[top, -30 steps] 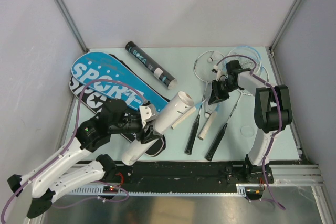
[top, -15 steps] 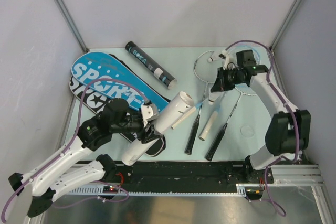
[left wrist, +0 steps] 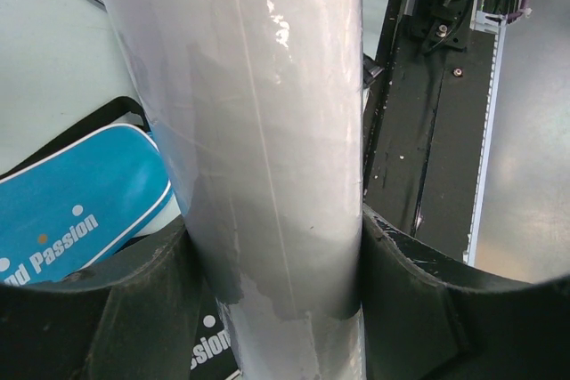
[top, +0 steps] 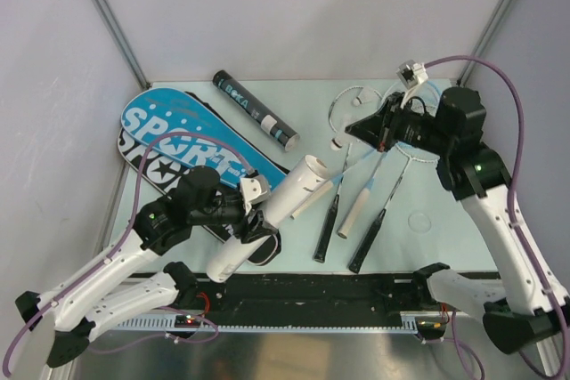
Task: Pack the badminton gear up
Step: Place the shuttlecock at the shuttle tube.
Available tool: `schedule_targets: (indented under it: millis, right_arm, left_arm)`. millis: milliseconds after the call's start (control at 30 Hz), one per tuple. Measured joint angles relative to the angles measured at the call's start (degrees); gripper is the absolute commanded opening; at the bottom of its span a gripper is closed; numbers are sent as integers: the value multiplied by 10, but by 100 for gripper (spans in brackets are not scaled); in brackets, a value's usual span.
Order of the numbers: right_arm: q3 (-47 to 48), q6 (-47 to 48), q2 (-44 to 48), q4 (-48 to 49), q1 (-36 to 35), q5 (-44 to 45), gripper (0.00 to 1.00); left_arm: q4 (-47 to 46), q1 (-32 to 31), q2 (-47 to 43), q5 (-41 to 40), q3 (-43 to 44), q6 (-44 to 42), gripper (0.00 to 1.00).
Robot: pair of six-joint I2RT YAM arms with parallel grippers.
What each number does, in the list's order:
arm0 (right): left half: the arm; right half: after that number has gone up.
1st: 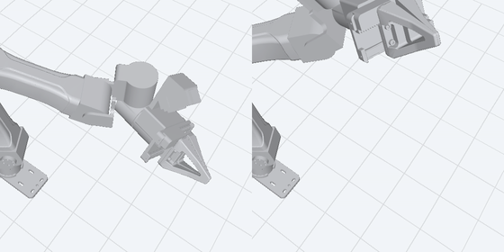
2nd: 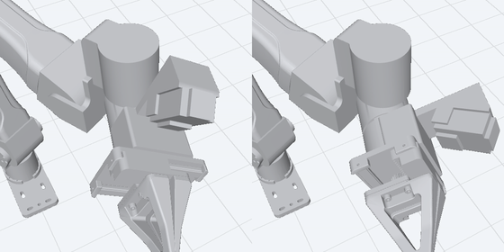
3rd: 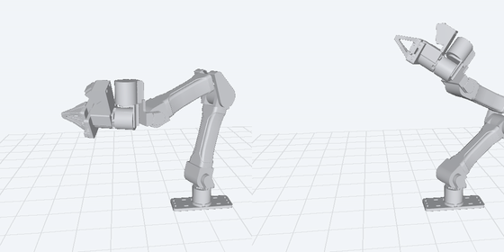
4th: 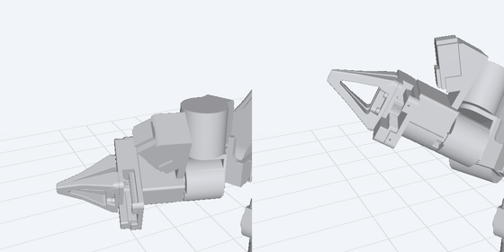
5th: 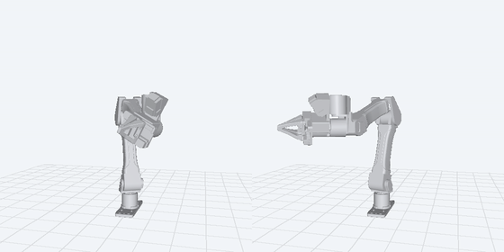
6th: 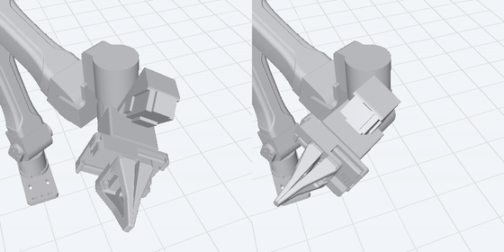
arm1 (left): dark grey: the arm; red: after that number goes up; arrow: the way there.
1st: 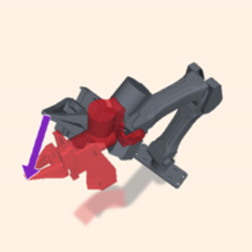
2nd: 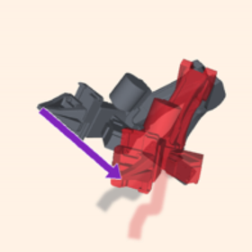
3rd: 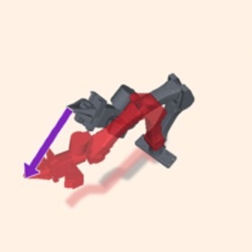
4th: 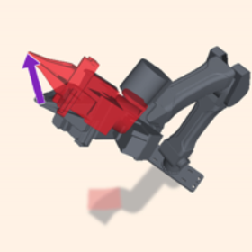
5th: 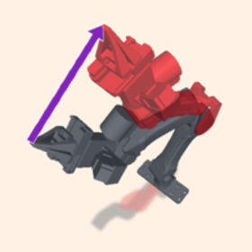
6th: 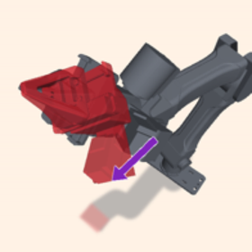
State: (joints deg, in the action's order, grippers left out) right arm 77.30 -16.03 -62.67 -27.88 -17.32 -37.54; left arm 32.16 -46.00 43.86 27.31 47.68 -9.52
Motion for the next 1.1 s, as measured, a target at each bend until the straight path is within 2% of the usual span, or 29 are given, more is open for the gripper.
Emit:
schedule_targets:
  millis: [233, 333, 800, 1100]
  right_arm:
    - [-20, -71, 59, 112, -141, 48, 0]
    - [-23, -83, 57, 125, -168, 72, 0]
    - [-28, -90, 49, 97, -231, 150, 0]
    - [-34, -94, 80, 73, -238, 189, 0]
  left_arm:
    - [0, 0, 1, 0, 0, 4, 49]
    - [0, 0, 1, 0, 0, 5, 49]
    - [3, 0, 1, -1, 0, 10, 49]
    - [1, 0, 1, -1, 0, 10, 48]
